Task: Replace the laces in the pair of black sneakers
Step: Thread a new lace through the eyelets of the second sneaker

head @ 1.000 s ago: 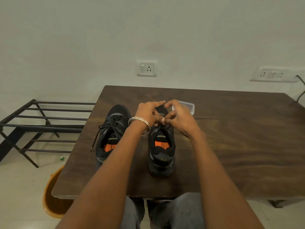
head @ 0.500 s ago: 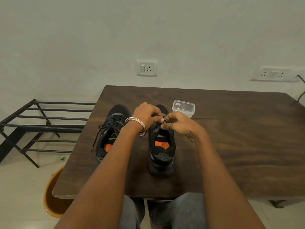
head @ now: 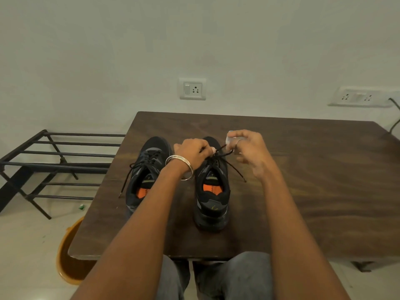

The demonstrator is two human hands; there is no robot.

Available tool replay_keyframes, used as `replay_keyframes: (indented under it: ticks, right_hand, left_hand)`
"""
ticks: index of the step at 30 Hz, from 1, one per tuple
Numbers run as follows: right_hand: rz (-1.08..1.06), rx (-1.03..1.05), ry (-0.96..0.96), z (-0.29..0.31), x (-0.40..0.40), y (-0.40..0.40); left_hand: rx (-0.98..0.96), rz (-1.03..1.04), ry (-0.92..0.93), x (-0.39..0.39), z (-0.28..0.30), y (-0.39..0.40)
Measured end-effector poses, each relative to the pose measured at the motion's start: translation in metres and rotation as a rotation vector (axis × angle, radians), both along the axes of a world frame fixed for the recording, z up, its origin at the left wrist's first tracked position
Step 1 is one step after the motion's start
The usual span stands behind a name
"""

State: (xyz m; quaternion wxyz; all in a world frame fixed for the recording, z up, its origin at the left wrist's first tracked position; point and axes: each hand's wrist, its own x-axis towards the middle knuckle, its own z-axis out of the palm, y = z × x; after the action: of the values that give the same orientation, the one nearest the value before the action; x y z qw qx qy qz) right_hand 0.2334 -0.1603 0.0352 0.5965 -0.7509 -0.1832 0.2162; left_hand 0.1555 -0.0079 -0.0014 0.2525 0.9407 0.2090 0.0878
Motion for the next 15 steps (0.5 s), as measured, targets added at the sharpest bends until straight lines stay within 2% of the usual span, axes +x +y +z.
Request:
replay_keyframes:
  ticks: [2, 3, 5, 7, 9, 11, 12, 15]
  right_hand:
    - [-0.16, 0.107, 0.139, -0.002, 0.005, -0.004]
    - [-0.272, 0.164, 0.148, -0.003, 0.009, -0.005]
    - [-0.541, 0.137, -0.013, -0.003, 0.016, -0.007]
    - [-0.67, -0.169, -0.284, -0.007, 0.022, -0.01]
    - [-0.555, -0.567, -0.48, -0.012, 0.025, -0.008]
    - [-0.334, -0.811, -0.576, -0.016, 0.022, -0.002]
    - [-0.243, -0.827, -0.578, -0.016, 0.019, 0.003]
    - [-0.001, -0.685, -0.536, -0.012, 0.007, 0.012]
  left_hand:
    - [0.01, 0.003, 0.003, 0.0, 0.001, -0.001]
    - [-0.002, -0.002, 0.004, -0.001, 0.001, -0.001]
    - [-0.058, -0.021, -0.002, -0.002, 0.0, -0.001]
    - [-0.134, -0.035, -0.027, -0.003, 0.0, -0.001]
    - [-0.165, -0.037, -0.044, -0.002, 0.0, -0.002]
    - [-0.167, -0.041, -0.051, -0.002, -0.001, -0.003]
    - [-0.16, -0.042, -0.051, -0.001, -0.001, -0.003]
    - [-0.09, -0.039, -0.054, 0.001, -0.003, -0.001]
